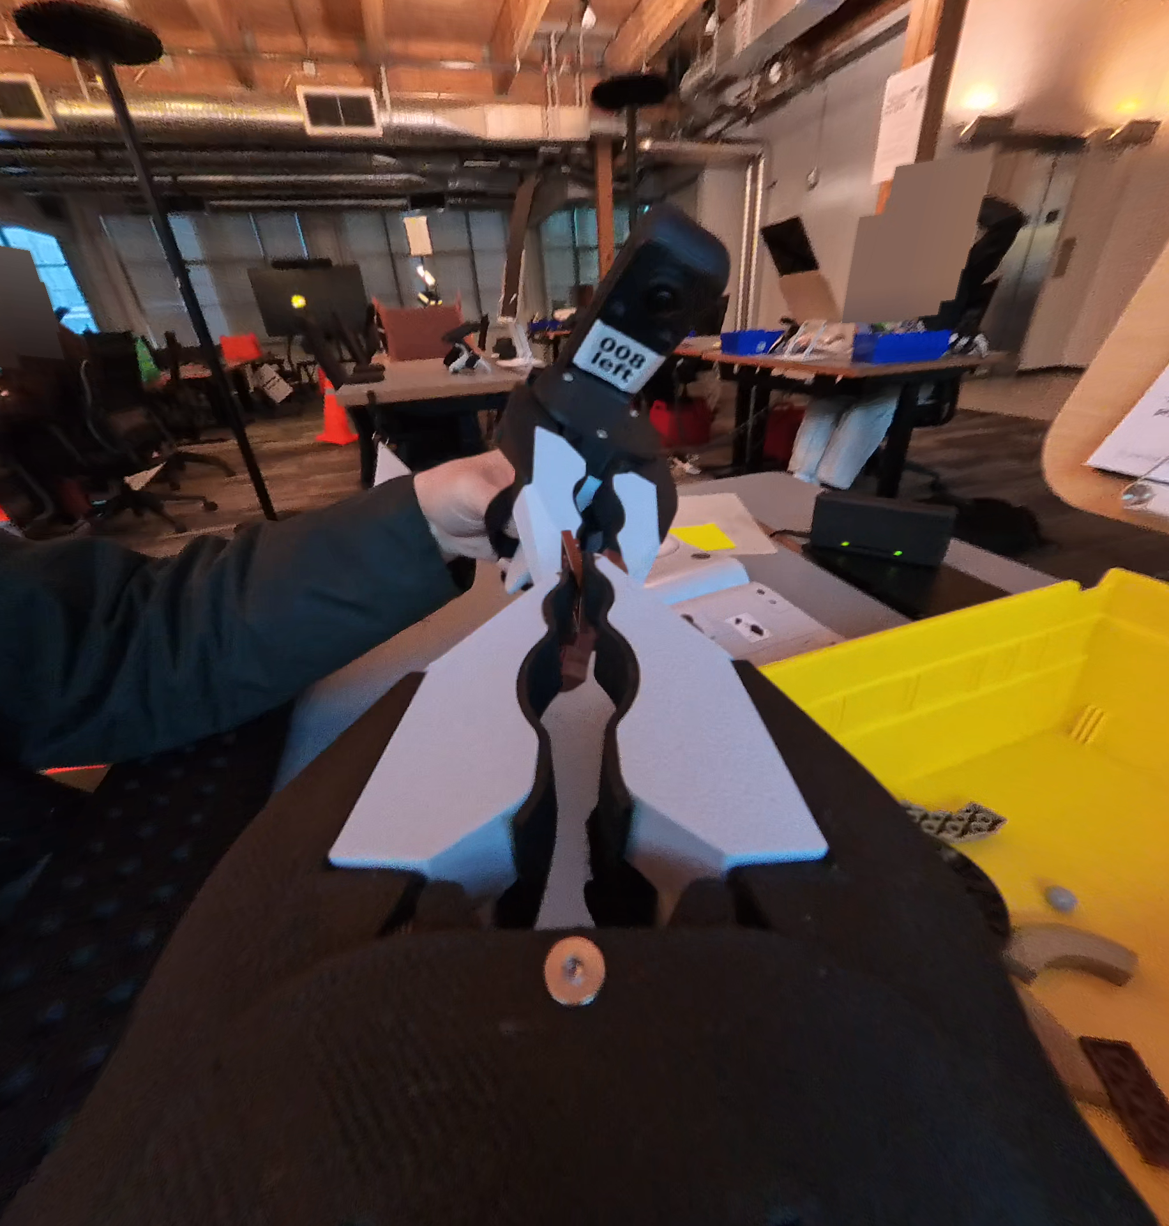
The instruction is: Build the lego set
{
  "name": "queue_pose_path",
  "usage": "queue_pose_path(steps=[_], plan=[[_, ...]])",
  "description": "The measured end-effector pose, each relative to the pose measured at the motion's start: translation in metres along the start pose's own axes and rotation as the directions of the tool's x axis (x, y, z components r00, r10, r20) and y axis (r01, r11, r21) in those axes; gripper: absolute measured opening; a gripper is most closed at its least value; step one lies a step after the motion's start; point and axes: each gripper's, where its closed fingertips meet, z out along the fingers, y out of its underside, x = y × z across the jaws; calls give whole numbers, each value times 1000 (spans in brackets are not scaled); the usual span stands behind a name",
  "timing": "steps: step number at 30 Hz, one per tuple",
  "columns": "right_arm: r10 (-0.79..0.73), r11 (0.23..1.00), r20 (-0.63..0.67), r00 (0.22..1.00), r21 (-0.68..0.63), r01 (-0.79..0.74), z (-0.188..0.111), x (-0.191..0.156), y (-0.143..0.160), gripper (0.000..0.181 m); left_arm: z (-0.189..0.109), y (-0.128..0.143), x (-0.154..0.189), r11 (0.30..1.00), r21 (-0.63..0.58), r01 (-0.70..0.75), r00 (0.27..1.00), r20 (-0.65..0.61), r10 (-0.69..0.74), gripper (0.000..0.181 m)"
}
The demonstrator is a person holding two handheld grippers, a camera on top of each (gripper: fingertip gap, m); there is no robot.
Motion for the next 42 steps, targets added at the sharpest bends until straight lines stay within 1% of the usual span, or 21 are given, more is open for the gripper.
queue_pose_path(steps=[4,8,13,15,17,18,19,21,23,26,28,30,32,33,34,35,36,37,39,40,42], plan=[[66,997,1,998,-29,-66,-2,9,8,0,-3,7,-10,999,-20,37,999,27,-36,8],[182,983,12,983,25,-183,-18,26,-1,0,-13,7,-16,999,-12,38,997,71,-37,8],[212,974,-21,977,88,-210,-41,46,-12,0,-27,6,-19,999,8,38,993,114,-38,8],[218,972,20,976,90,-219,-46,39,-17,0,-32,6,-21,999,17,45,990,130,-46,8],[239,970,170,956,-7,-242,-45,17,-11,0,-37,7,-23,999,17,49,988,145,-51,8],[272,961,269,924,-127,-246,-46,-4,2,0,-38,7,-24,999,17,49,987,154,-51,8],[313,933,326,892,-283,-223,-47,-22,25,0,-40,8,-25,999,15,51,985,163,-52,9],[278,828,325,904,-558,-55,-54,-40,85,0,-42,9,-26,998,11,55,984,171,-56,8],[187,703,336,923,-702,113,-59,-45,134,1,-42,10,-26,998,9,58,984,170,-58,8],[229,604,326,917,-787,128,-58,-49,162,1,-41,12,-26,998,-4,63,983,170,-62,8],[204,574,314,927,-805,147,-61,-44,171,6,-40,13,-26,998,-12,65,983,171,-62,8],[179,605,321,930,-781,153,-60,-41,163,23,-41,14,-27,998,-15,66,983,173,-62,8],[127,707,336,933,-691,152,-52,-37,131,23,-43,14,-26,998,-11,67,983,172,-64,8],[64,776,326,943,-610,158,-44,-29,107,22,-44,13,-26,998,-7,65,983,173,-62,8],[-26,835,260,965,-525,164,-35,-9,83,22,-46,12,-25,998,-3,62,983,175,-61,8],[-115,874,146,983,-455,170,-29,20,61,22,-48,12,-25,998,3,61,982,178,-61,8],[-168,887,29,985,-431,164,-26,51,48,21,-50,11,-26,998,10,62,982,181,-63,8],[-202,870,-56,978,-468,153,-25,80,47,21,-51,11,-26,998,15,63,981,181,-65,8],[-237,754,-137,962,-650,93,-23,120,72,24,-53,11,-26,998,18,65,981,181,-67,8],[-256,656,-123,959,-750,78,-23,129,90,22,-53,11,-27,998,18,65,981,182,-67,8],[-391,463,-151,908,-885,53,-28,159,112,20,-53,12,-28,998,15,69,981,182,-70,8]])
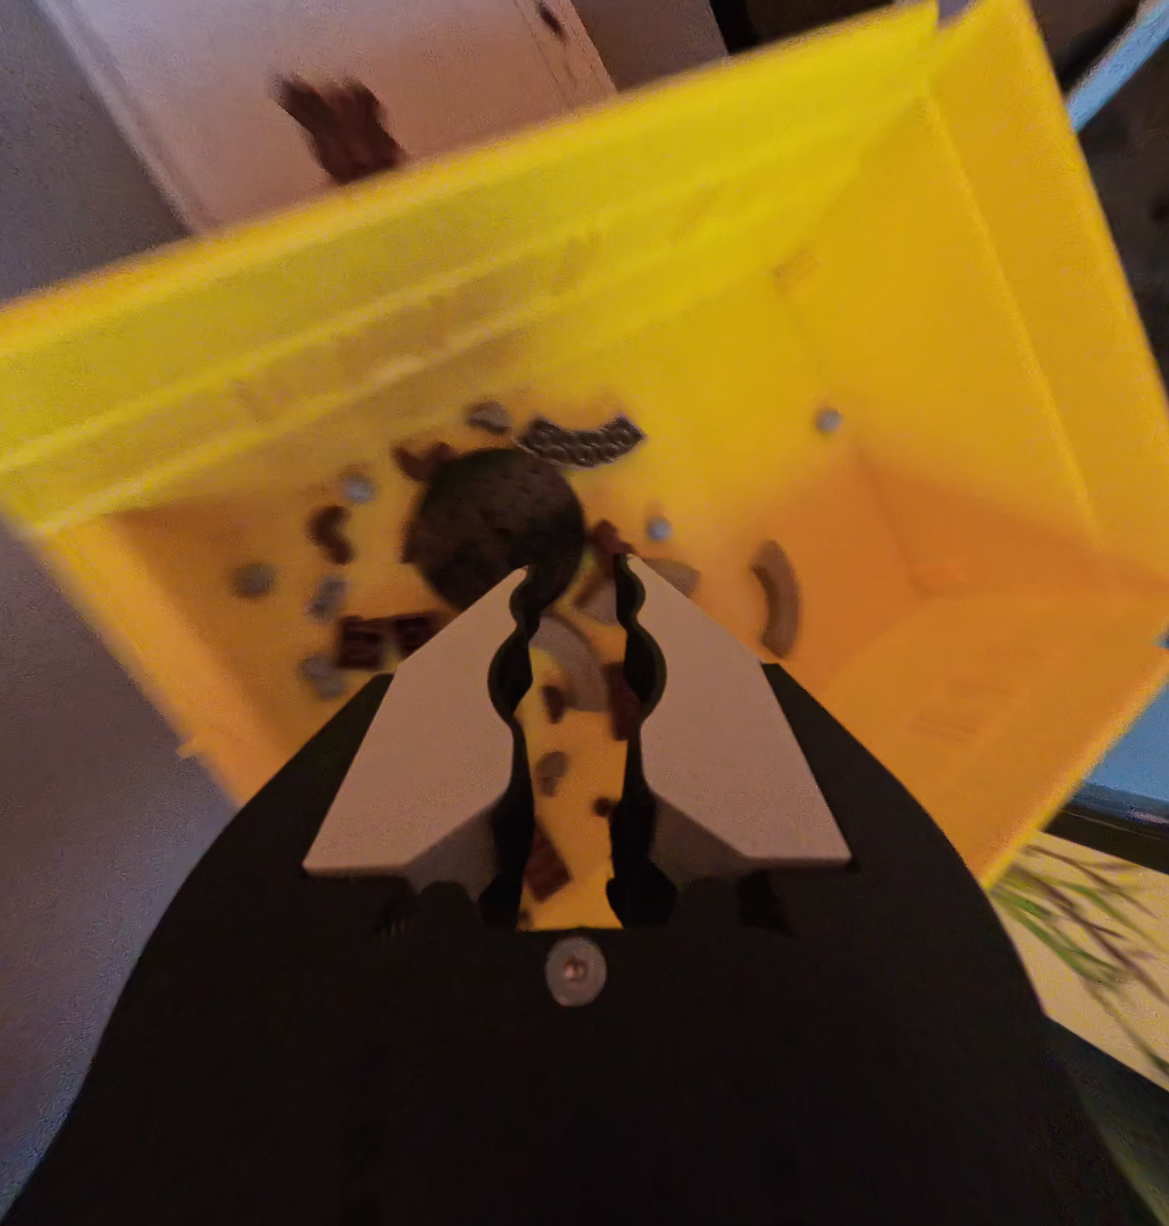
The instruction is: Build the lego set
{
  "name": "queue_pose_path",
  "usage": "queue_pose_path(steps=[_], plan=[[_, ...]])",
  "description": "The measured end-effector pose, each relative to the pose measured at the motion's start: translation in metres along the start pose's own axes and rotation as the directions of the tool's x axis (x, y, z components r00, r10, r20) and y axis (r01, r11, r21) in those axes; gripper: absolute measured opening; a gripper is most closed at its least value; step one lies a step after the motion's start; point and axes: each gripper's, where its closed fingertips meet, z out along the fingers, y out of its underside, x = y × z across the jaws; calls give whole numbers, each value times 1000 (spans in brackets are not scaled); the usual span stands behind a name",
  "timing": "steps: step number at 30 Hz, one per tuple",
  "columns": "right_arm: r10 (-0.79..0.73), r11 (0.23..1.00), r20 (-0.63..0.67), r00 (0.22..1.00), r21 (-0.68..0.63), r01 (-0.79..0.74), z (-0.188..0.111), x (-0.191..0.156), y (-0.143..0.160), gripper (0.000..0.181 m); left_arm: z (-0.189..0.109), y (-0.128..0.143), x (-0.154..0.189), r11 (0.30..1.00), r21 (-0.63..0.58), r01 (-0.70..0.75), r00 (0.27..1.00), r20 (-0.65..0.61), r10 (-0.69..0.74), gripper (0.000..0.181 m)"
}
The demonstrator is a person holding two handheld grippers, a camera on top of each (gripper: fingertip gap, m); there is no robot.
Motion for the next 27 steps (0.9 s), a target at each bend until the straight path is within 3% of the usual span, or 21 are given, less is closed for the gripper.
queue_pose_path(steps=[2,6,9,12,14,15,16,18,20,22,24,27], plan=[[-50,994,-98,994,-100,40,15,15,2,19,1,1,-1,1000,-4,0,1000,0,0,8],[-65,968,-59,996,-247,49,34,20,19,25,1,2,-3,1000,-11,7,1000,-6,-7,8],[-50,953,-88,995,-302,21,37,32,34,13,3,3,-4,1000,-15,11,1000,-9,-11,8],[-1,973,-52,999,-232,-11,30,27,29,10,4,4,-6,1000,-24,15,1000,-7,-15,8],[-77,995,-168,983,-80,65,9,36,7,10,3,4,-5,1000,-23,11,1000,0,-11,8],[-164,982,-217,962,52,179,-8,28,-13,10,1,2,-5,1000,-17,7,1000,2,-7,8],[-256,920,-304,918,213,328,-34,14,-38,10,0,1,-4,1000,-8,4,1000,4,-3,8],[-320,681,-567,759,419,600,-104,-21,-76,9,-4,-3,-3,1000,12,-3,1000,7,3,8],[-258,485,-782,567,403,776,-168,-54,-91,9,-6,-5,-2,1000,25,-5,1000,8,4,8],[-235,332,-885,401,315,889,-206,-93,-96,9,-8,-5,-3,1000,28,-3,1000,13,2,8],[-208,258,-938,278,221,940,-226,-120,-99,9,-8,-5,-3,1000,28,0,1000,14,0,8],[-173,186,-961,214,182,966,-239,-146,-102,9,-6,-5,-2,1000,22,-2,1000,16,2,8]])
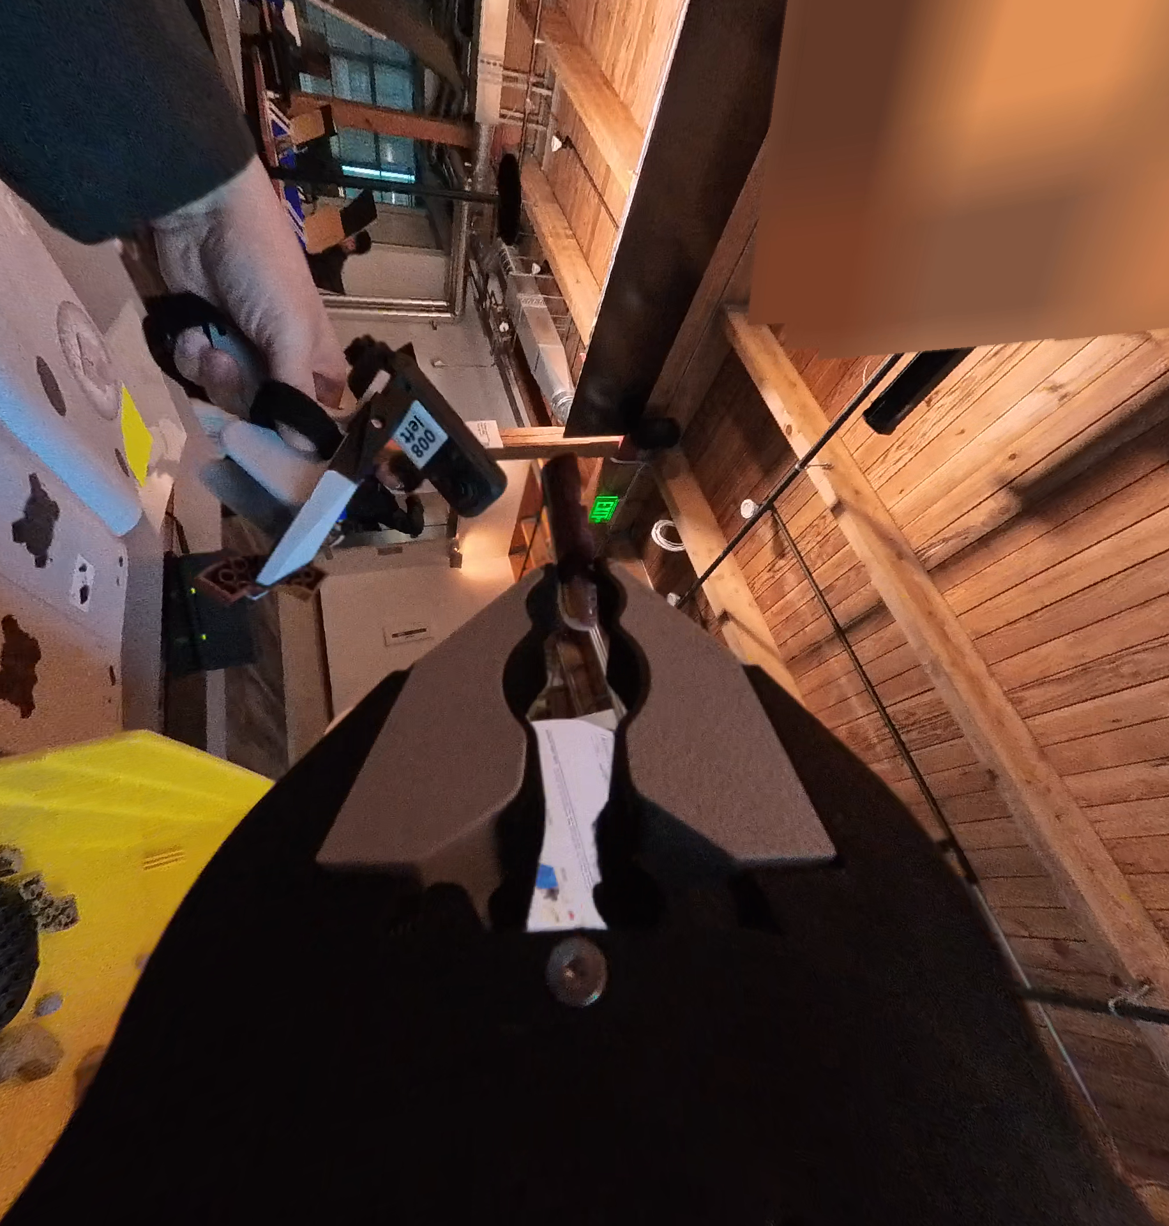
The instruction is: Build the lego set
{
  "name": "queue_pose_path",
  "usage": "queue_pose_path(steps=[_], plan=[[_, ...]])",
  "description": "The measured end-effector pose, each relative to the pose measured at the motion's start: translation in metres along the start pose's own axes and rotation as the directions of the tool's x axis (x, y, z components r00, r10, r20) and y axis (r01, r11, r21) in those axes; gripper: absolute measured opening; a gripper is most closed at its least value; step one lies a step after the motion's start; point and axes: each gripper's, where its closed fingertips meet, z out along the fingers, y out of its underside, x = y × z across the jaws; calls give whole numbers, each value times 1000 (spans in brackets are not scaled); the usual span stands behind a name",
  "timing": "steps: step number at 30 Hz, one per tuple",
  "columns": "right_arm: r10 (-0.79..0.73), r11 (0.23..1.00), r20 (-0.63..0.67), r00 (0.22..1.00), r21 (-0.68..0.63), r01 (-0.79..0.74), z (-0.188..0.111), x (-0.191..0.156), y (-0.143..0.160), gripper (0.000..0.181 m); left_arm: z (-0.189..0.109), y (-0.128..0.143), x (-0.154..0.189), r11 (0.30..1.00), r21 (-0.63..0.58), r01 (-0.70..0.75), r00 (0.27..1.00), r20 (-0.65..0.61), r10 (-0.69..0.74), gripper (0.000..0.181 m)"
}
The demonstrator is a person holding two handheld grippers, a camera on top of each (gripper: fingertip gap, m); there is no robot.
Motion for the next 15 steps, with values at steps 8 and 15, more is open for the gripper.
queue_pose_path(steps=[8,15], plan=[[50,996,23,998,-73,-48,4,-9,22,9,2,0,2,1000,-13,-14,1000,2,14,8],[984,-177,-110,-141,-705,-687,0,-143,137,9,3,0,2,1000,-9,-3,1000,-10,3,9]])
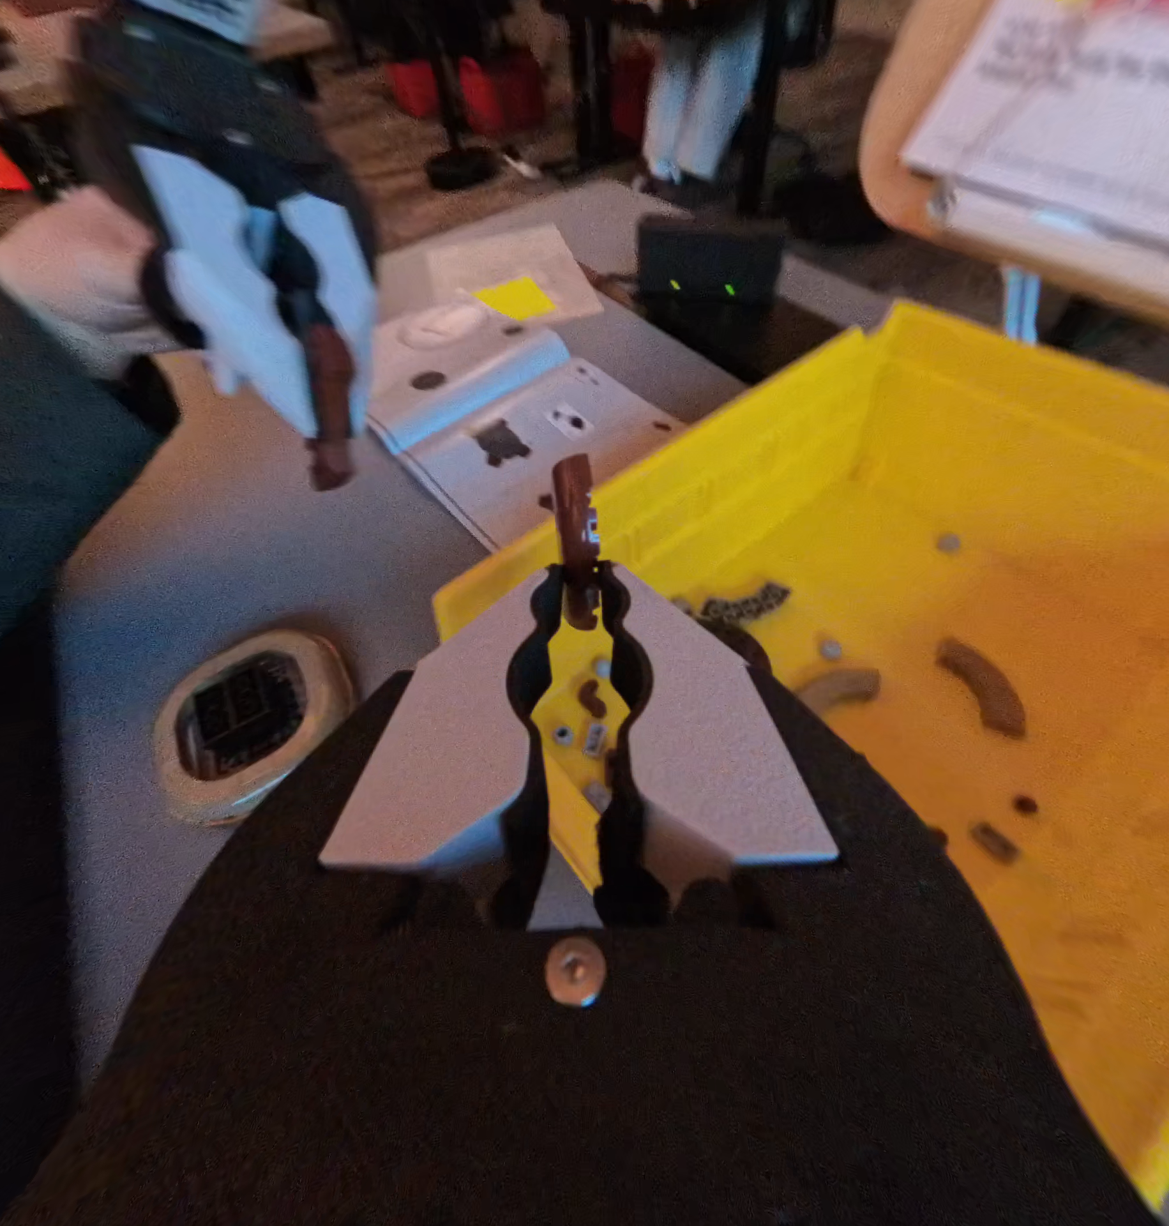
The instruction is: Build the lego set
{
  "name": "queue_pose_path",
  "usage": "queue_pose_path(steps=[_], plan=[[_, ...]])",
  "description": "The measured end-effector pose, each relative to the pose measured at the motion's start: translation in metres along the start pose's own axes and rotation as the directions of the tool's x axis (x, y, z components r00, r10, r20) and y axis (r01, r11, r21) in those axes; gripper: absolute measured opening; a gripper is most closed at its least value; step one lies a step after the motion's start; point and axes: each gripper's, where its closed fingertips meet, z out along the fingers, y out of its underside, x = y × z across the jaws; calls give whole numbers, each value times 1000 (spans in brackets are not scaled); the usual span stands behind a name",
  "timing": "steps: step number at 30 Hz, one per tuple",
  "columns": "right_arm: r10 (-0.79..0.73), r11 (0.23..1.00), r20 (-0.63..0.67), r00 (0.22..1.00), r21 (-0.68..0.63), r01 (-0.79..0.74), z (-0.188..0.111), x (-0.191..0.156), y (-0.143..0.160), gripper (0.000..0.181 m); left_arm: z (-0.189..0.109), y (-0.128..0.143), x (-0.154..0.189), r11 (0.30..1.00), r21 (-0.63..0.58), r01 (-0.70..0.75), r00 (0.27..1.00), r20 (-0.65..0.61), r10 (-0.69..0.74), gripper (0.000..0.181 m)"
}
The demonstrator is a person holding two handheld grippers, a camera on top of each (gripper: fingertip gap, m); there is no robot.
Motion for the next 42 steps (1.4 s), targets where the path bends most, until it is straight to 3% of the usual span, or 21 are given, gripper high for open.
queue_pose_path(steps=[1,4,6,8,10,13,16,20,23,24,25,26,30,31,32,33,34,35,36,37,42], plan=[[33,999,-74,997,-38,-36,3,21,7,8,1,0,1,1000,0,1,1000,-4,-1,8],[-64,990,-322,945,-140,20,5,68,25,9,3,-2,4,1000,10,2,999,-33,-2,8],[-91,973,-352,932,-229,8,10,76,41,27,5,-5,8,1000,22,5,998,-59,-4,8],[-131,976,-351,927,-208,59,13,71,36,42,8,-10,16,999,40,12,995,-102,-7,8],[-218,976,-268,938,-55,211,13,36,1,42,10,-16,24,998,53,17,990,-141,-10,8],[-249,954,114,962,200,223,4,-61,-35,42,12,-30,32,992,119,-29,989,-142,46,8],[-108,977,248,963,205,57,1,-79,-39,43,11,-45,46,976,195,-100,981,-143,129,8],[78,971,425,902,174,-166,-4,-92,-45,37,17,-48,45,967,193,-165,981,-67,181,8],[136,963,467,874,144,-227,-2,-91,-43,8,22,-48,52,966,189,-179,976,-87,198,8],[132,960,495,859,151,-234,-4,-93,-45,7,21,-52,56,962,211,-174,974,-106,200,13],[125,955,514,849,170,-243,-8,-95,-49,7,17,-59,58,956,255,-148,976,-119,183,42],[122,948,500,857,196,-249,-11,-90,-52,7,10,-68,58,945,309,-107,980,-128,153,67],[115,947,443,889,220,-232,-17,-66,-52,7,-31,-82,48,890,453,-58,988,-101,116,52],[40,959,334,942,253,-130,-17,-55,-49,7,-38,-81,44,887,458,-61,991,-78,109,51],[-135,948,76,988,299,107,-20,-30,-50,7,-44,-81,40,884,463,-61,993,-61,101,51],[-363,858,-260,895,281,430,-34,-6,-58,7,-49,-81,40,879,474,-60,994,-55,98,51],[-564,677,-522,639,151,721,-51,1,-69,7,-54,-82,40,872,486,-58,993,-59,99,51],[-690,457,-651,316,-53,888,-62,-1,-72,7,-58,-82,41,868,494,-55,993,-64,99,51],[-742,256,-669,35,-235,938,-65,-6,-70,7,-60,-82,41,866,498,-55,993,-62,98,51],[-746,144,-656,-116,-329,933,-63,-10,-66,8,-62,-82,40,865,498,-55,994,-56,96,52],[-763,57,-621,-178,-339,939,-50,-19,-52,7,-63,-81,41,867,497,-46,994,-65,90,51]])
